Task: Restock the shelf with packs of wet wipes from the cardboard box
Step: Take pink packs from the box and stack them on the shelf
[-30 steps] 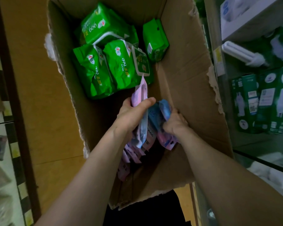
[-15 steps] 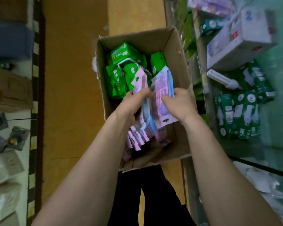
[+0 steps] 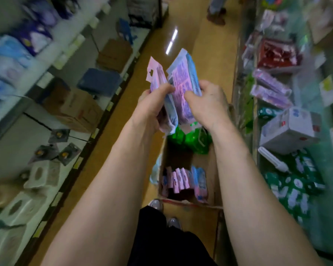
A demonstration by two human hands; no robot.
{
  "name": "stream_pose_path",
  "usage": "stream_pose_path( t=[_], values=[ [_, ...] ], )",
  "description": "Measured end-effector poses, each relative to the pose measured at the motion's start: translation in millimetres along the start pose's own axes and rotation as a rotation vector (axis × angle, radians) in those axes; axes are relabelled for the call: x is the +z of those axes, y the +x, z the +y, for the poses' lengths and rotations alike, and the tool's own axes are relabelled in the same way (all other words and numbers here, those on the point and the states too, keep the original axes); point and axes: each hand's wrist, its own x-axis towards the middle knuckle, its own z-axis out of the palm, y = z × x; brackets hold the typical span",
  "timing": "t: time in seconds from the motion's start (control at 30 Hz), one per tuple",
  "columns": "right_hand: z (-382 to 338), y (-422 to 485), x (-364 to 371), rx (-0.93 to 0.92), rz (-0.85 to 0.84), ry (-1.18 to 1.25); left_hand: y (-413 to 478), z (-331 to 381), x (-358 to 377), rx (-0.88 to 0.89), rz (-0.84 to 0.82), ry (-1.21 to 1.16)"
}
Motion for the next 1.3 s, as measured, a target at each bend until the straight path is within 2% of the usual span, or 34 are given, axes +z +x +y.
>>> stream_pose_path(
  t=[0.23,0.5,0.67,0.83,1.07,1.3],
  values=[
    [-118,-29,45,-0.339,-0.158,0.051,-57,56,-106,0.230,0.222,-0.199],
    [-245,-99,131,-0.643,-0.381,0.136,-121,84,-262,0.413,0.510,-0.292],
    [-313,-152,200,-0.749,-0.458,0.178,-155,94,-355,0.471,0.668,-0.344],
    [-366,-192,256,-0.785,-0.541,0.214,-177,100,-433,0.506,0.739,-0.367],
    [-428,-227,312,-0.887,-0.596,0.204,-199,108,-511,0.543,0.832,-0.419],
    [-489,-241,376,-0.998,-0.720,0.214,-203,124,-578,0.578,0.944,-0.479]
  ],
)
